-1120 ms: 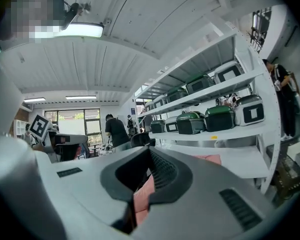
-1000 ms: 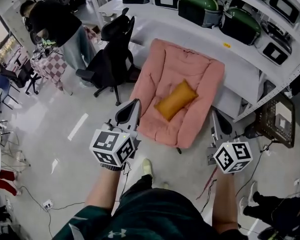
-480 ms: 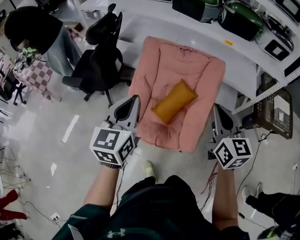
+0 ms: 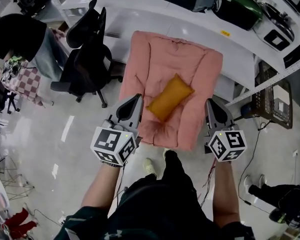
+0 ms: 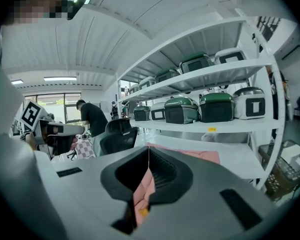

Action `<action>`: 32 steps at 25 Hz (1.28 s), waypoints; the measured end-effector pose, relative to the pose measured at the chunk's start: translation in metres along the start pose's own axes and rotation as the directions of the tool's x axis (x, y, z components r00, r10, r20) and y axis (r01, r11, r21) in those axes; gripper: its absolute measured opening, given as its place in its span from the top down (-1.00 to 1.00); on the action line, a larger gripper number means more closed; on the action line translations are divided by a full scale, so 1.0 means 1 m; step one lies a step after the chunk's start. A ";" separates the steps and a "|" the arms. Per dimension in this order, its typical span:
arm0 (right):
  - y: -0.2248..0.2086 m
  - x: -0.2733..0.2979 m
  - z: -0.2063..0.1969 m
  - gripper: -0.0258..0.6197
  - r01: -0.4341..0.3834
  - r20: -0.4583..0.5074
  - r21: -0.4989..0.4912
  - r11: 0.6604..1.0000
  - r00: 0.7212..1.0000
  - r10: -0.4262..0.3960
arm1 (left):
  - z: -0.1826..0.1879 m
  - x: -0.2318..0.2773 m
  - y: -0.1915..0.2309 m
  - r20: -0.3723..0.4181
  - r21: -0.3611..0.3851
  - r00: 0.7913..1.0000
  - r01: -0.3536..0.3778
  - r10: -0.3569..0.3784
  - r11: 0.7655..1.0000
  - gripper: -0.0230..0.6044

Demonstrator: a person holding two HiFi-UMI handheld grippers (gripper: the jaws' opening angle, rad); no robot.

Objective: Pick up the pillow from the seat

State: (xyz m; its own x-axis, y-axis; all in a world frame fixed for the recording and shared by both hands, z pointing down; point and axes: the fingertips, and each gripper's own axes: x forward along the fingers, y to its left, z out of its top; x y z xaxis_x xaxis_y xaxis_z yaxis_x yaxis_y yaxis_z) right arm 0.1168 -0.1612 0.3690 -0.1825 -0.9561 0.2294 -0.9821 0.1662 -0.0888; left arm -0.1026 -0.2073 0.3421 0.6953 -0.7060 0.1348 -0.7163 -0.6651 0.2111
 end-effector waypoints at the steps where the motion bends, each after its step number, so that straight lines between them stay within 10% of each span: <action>1: -0.005 0.009 -0.004 0.91 -0.005 -0.006 0.001 1.000 1.000 0.005 | -0.003 0.009 -0.002 -0.004 0.006 1.000 0.009 -0.009 1.000 0.91; 14: -0.100 0.133 -0.112 0.91 -0.060 -0.208 -0.119 0.991 0.977 0.034 | -0.053 0.146 0.014 -0.068 0.022 0.997 0.024 -0.023 0.999 0.91; 22: -0.137 0.177 -0.254 0.90 -0.168 -0.435 -0.212 0.963 0.898 0.060 | -0.151 0.209 0.022 -0.180 -0.044 0.983 0.021 -0.029 0.999 0.91; 32: -0.183 0.226 -0.409 0.60 -0.390 -0.629 -0.439 0.810 0.777 0.033 | -0.261 0.281 0.026 -0.307 -0.059 0.951 0.027 -0.044 0.998 0.91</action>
State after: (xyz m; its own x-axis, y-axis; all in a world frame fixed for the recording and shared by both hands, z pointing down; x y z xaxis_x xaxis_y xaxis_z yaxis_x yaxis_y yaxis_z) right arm 0.2362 -0.3089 0.8330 -0.2039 -0.5852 0.7848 -0.7446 0.6132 0.2638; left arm 0.0892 -0.3593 0.6380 0.7107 -0.5669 0.4165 -0.6924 -0.6684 0.2718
